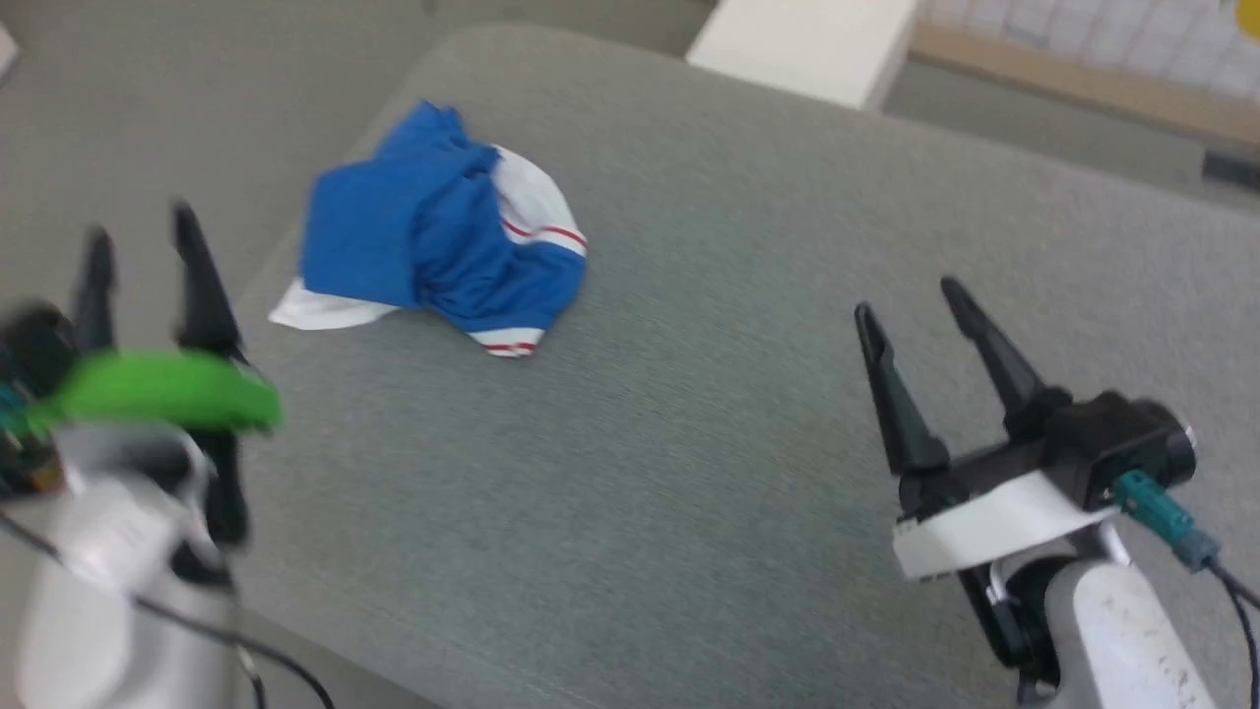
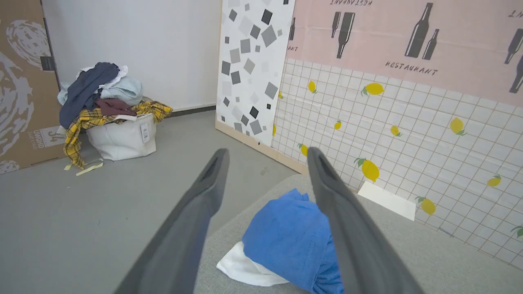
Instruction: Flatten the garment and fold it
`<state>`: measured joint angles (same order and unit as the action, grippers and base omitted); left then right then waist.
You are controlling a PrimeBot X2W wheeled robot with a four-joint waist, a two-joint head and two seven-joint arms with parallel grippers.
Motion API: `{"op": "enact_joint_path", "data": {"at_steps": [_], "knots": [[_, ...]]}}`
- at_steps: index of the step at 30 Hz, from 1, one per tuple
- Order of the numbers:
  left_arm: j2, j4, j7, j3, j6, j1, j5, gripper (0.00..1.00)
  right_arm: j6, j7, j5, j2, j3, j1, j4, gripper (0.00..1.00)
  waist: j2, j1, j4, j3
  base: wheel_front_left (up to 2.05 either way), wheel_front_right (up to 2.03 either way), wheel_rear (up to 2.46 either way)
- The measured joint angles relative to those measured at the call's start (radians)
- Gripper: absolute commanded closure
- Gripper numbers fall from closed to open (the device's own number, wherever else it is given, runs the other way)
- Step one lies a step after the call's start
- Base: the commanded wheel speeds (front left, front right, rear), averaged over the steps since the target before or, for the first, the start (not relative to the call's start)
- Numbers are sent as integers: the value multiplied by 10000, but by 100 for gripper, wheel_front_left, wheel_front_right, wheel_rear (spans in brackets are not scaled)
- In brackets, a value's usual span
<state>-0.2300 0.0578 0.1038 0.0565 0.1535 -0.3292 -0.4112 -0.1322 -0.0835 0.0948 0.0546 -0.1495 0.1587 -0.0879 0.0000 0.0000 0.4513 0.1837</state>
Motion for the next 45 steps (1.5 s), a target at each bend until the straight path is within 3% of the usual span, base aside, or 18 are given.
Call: {"op": "enact_joint_path", "data": {"at_steps": [6,12,17,21,24,25,26,27,30,34,39,45], "knots": [[-997,1126,-2048,395,-401,-2286,-940,0,0,-151,12,119,150,693,-130,0,0,1,-934,1267,0,0,0],[-1714,1873,-4614,757,-286,-3157,-1916,0,0,-502,52,155,194,966,52,0,0,2,-2050,2379,0,0,0],[-2021,2215,-6692,1055,502,-3017,-2452,0,0,-779,176,125,190,1148,318,0,0,2,-2944,3111,0,0,0],[-2226,2230,-8078,1195,1645,-2255,-2424,0,0,-934,222,73,222,1162,625,0,0,2,-3601,3530,0,0,0],[-2571,1795,-8746,1241,2186,-1805,-2305,0,0,-1020,224,46,255,1162,811,0,1,1,-3996,3671,0,0,0],[-2713,1628,-8945,1218,2280,-1664,-2263,46,0,-1034,222,38,282,1160,871,0,1,1,-4106,3679,0,0,0],[-2859,1457,-9041,1172,2297,-1493,-2161,67,0,-1057,222,35,301,1154,924,0,1,1,-4186,3644,0,0,0],[-2936,1350,-9031,1137,2299,-1344,-2034,100,0,-1076,224,31,324,1141,974,0,0,1,-4228,3590,0,0,0],[-3037,1101,-8541,1009,2270,-742,-1613,100,0,-1145,226,13,380,1048,1137,0,0,1,-4353,3325,0,0,0],[-3051,932,-6972,951,2138,-241,-995,100,0,-1170,295,-13,414,716,1425,0,0,1,-4472,2769,0,0,0],[-3405,750,-4882,909,1367,-348,-493,100,0,-1193,418,-19,631,218,1563,0,0,0,-4525,1759,0,0,0],[-3563,199,-2717,163,562,-1683,163,100,0,-1177,652,-27,853,-373,1593,0,0,-1,-4478,416,0,0,0]]}}
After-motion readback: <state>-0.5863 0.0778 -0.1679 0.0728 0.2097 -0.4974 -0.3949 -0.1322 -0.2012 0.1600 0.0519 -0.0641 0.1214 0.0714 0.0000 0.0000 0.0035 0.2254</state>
